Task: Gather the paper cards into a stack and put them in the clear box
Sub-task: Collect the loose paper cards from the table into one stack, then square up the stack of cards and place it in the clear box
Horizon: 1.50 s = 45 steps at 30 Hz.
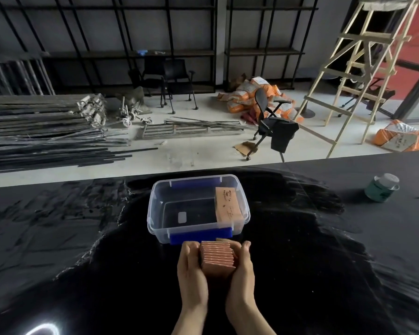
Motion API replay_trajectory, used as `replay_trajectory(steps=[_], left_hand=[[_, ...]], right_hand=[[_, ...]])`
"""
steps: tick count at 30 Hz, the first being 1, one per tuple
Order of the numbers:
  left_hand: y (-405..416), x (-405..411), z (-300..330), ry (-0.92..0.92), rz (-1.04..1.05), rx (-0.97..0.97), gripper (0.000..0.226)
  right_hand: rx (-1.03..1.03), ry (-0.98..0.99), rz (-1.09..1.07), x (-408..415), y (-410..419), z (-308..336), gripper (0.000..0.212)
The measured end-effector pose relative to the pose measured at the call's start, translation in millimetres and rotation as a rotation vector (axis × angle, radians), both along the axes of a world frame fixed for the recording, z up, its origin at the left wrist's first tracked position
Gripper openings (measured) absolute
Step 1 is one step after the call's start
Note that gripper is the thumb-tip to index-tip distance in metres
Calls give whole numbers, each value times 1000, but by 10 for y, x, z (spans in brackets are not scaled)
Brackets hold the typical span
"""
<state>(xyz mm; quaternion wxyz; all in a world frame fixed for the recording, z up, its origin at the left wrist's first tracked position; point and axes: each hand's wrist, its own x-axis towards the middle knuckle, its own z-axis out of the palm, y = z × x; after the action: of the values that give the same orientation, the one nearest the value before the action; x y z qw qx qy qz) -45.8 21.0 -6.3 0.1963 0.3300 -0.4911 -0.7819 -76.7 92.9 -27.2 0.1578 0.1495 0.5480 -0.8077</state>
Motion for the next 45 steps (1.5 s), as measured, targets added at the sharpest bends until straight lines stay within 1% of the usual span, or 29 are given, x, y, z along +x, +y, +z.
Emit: replay_trajectory(steps=[3, 5, 11, 14, 15, 18, 21, 24, 26, 27, 31, 33, 34, 35, 36, 37, 39, 41, 43, 45], left_hand=[[41, -6, 67, -5, -14, 183, 51], [32, -12, 74, -18, -54, 241, 58], [-37, -76, 75, -21, -81, 240, 51], [-26, -77, 66, -1, -77, 268, 56], [-17, -82, 57, 10, -82, 253, 57], [13, -91, 27, 11, -63, 159, 50], [8, -91, -29, 33, -38, 129, 53], [3, -118, -16, 40, -31, 199, 58], [8, -142, 27, 4, -18, 223, 66], [20, -141, 60, -25, -16, 205, 69], [106, -45, 86, -80, -77, -4, 78], [82, 54, 32, -86, -212, -39, 75], [32, 132, 4, -62, -313, -52, 69], [-48, 211, -16, -12, -420, -81, 60], [-146, 283, -44, 24, -520, -145, 48], [-248, 340, -79, 29, -603, -236, 45], [-395, 418, -88, -2, -712, -520, 56], [-438, 418, -25, -36, -683, -781, 55], [-476, 400, 44, -66, -594, -899, 49], [-576, 413, 71, -112, -538, -979, 46]], right_hand=[[42, -16, -45, -18, -109, 6, 63], [55, -24, -62, -65, -130, 29, 64], [50, 9, -51, -25, -145, 33, 68], [43, 50, -52, -35, -150, 43, 69], [33, 49, -52, -50, -146, 29, 70], [12, 22, -53, -57, -134, -31, 73], [25, 51, -57, -67, -152, -34, 76], [38, 52, -80, -69, -180, -16, 77], [48, 36, -95, -73, -186, -2, 77], [41, 15, -108, -82, -174, 2, 78], [56, -71, -154, -180, -118, 35, 88], [71, -90, -197, -204, -91, 35, 93], [73, -102, -227, -217, -72, 42, 94], [68, -116, -255, -232, -45, 58, 92], [61, -139, -280, -253, -19, 75, 91], [54, -174, -305, -277, 2, 93, 90], [22, -290, -320, -323, 3, 120, 83], [-14, -360, -280, -322, -59, 135, 69], [0, -331, -207, -294, -97, 138, 66], [77, -206, -120, -288, -27, 133, 68]])
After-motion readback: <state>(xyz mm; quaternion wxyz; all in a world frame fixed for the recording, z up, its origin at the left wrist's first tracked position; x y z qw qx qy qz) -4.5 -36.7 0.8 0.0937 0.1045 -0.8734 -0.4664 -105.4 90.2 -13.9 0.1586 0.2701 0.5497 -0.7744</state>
